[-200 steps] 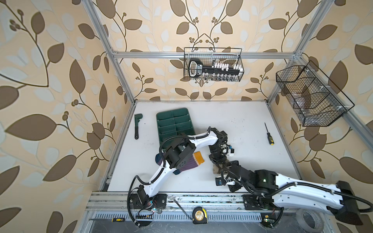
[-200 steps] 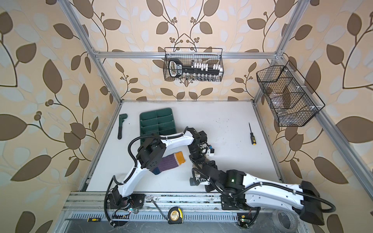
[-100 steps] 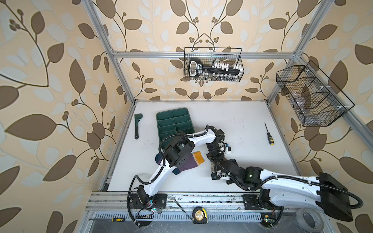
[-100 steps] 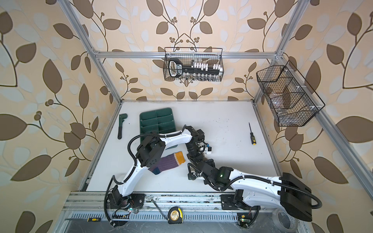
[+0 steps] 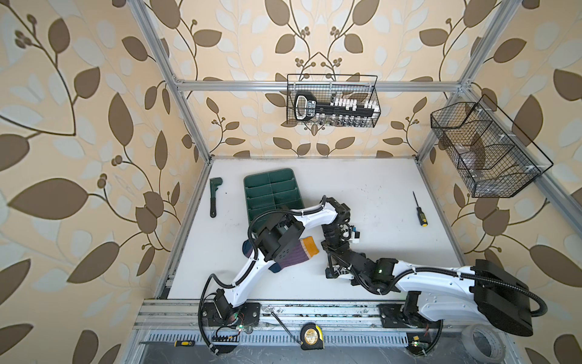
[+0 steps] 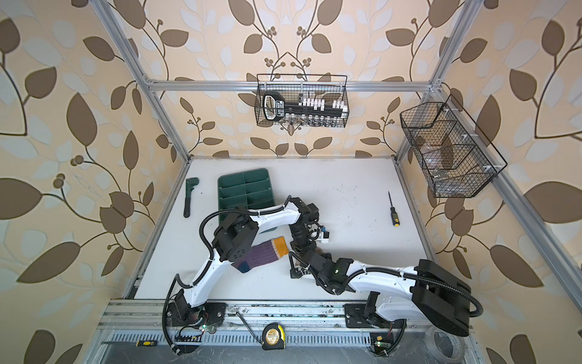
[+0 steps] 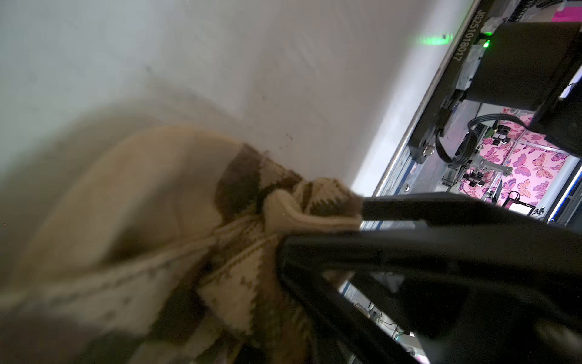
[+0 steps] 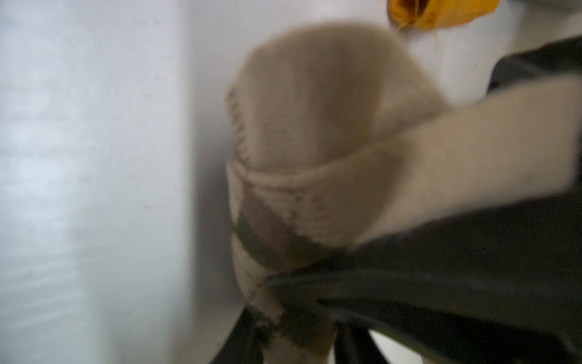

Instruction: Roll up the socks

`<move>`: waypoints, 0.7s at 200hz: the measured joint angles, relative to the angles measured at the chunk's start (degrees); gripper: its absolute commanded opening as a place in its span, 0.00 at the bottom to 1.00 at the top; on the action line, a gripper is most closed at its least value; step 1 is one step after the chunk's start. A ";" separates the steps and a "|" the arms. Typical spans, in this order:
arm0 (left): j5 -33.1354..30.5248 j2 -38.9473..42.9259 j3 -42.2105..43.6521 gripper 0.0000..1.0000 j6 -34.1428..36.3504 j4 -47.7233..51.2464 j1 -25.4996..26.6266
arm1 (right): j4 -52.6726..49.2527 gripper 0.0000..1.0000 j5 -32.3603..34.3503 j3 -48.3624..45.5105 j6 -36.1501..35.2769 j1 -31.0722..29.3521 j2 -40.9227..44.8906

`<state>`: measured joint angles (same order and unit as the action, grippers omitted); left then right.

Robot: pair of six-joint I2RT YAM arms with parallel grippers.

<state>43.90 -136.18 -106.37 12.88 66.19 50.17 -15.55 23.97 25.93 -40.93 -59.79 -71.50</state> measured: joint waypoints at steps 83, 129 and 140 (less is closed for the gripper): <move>-5.70 7.50 8.15 0.46 0.31 -7.58 0.26 | -3.89 0.00 -3.65 3.39 2.69 1.86 -1.33; -13.40 15.26 14.60 0.50 1.73 -14.21 0.79 | -8.57 0.00 -9.27 6.12 4.37 4.52 -1.75; -14.86 17.81 16.00 0.51 2.19 -14.99 0.72 | -9.62 0.00 -10.38 6.58 4.94 5.03 -1.75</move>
<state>29.04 -118.37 -90.37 15.07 51.20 50.89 -25.17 13.58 32.51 -35.99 -54.76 -73.25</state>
